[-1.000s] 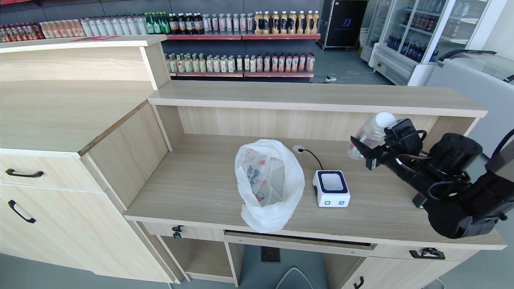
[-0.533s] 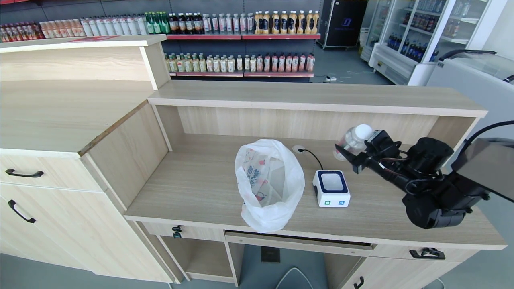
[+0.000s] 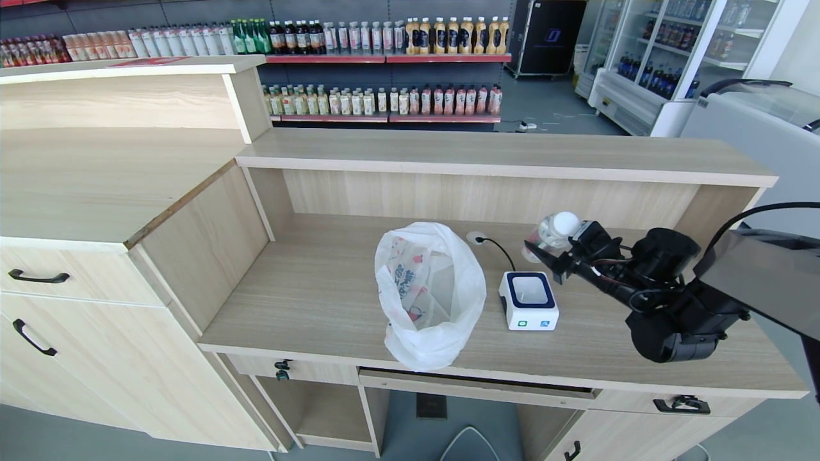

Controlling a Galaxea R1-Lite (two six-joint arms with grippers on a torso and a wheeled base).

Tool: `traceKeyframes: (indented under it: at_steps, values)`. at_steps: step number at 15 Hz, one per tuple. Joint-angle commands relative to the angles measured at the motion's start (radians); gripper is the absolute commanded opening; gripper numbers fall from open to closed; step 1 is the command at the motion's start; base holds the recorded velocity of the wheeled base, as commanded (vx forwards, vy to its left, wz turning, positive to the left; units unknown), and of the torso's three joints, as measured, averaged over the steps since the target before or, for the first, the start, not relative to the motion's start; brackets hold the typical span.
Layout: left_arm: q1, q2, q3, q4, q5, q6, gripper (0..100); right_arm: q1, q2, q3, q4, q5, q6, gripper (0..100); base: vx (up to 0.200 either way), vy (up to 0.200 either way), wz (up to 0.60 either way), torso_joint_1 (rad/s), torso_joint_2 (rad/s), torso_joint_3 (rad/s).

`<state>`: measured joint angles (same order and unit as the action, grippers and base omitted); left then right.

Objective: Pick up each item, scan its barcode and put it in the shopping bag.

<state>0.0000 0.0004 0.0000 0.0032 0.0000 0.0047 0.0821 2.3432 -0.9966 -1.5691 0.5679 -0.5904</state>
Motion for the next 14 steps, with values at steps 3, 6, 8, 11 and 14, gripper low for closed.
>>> traceKeyframes:
  at_steps: [3, 6, 8, 11, 14]
  values:
    - [0.000, 0.000, 0.000, 0.000, 0.000, 0.000, 100, 0.001, 0.042, -0.017, -0.002, 0.003, -0.015, 0, 0.000, 0.000, 0.00, 0.000, 0.00, 0.000]
    - [0.000, 0.000, 0.000, 0.000, 0.000, 0.000, 100, 0.005, 0.064, -0.034, -0.002, 0.027, -0.035, 0, 0.000, 0.000, 0.00, 0.000, 0.00, 0.000]
    - [0.000, 0.000, 0.000, 0.000, 0.000, 0.000, 100, 0.005, 0.070, -0.036, -0.002, 0.049, -0.048, 0, 0.000, 0.000, 0.00, 0.000, 0.00, 0.000]
    - [0.000, 0.000, 0.000, 0.000, 0.000, 0.000, 100, 0.007, 0.077, -0.034, -0.002, 0.050, -0.060, 0, 0.000, 0.000, 0.00, 0.000, 0.00, 0.000]
    - [0.000, 0.000, 0.000, 0.000, 0.000, 0.000, 100, 0.005, 0.085, -0.036, -0.002, 0.050, -0.065, 0, 0.000, 0.000, 0.00, 0.000, 0.00, 0.000]
